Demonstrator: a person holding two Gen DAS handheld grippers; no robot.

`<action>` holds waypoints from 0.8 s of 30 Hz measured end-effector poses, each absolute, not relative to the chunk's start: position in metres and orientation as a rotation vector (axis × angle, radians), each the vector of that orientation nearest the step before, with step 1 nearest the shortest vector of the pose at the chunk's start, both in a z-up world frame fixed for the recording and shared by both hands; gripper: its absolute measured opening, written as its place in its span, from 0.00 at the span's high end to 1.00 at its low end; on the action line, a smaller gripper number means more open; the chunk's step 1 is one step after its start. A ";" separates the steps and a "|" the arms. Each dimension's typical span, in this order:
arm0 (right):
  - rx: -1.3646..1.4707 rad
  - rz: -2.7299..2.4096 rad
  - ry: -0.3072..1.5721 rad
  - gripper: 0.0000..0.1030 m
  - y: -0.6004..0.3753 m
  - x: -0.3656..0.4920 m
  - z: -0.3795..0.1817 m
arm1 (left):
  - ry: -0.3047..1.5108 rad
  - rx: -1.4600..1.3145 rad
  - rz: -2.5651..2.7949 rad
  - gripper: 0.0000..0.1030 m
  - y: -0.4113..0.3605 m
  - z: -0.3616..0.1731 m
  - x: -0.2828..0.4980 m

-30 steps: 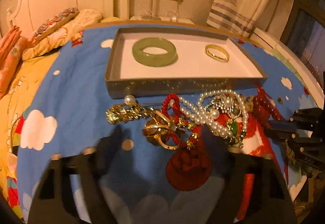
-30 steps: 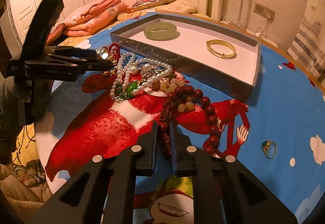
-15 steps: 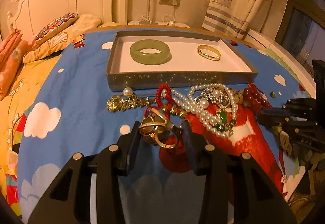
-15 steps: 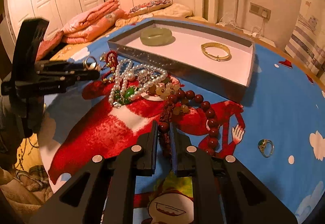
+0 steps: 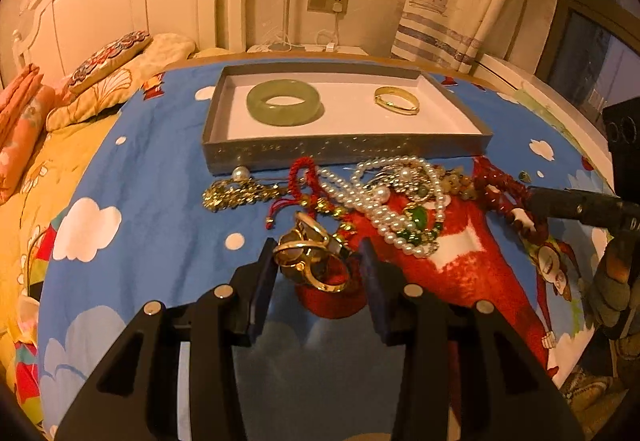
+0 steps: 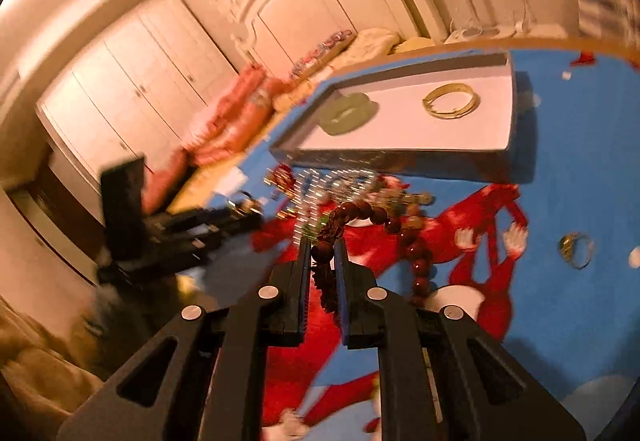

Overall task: Organize jewelry
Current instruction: 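Grasp the gold rings with the left tool while the right tool grasps the dark red bead bracelet, then lower the rings and red bead bracelet into the white box, opening both tools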

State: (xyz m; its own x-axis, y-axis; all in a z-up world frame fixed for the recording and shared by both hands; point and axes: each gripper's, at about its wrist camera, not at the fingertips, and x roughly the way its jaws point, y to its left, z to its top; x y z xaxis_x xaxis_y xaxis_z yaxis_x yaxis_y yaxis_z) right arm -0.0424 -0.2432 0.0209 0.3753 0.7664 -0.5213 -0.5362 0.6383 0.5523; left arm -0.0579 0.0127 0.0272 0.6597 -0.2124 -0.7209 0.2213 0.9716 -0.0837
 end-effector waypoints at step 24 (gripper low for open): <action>0.467 0.888 0.758 0.88 -0.261 -0.034 0.047 | 0.761 0.092 -0.320 0.61 -0.027 0.053 -0.039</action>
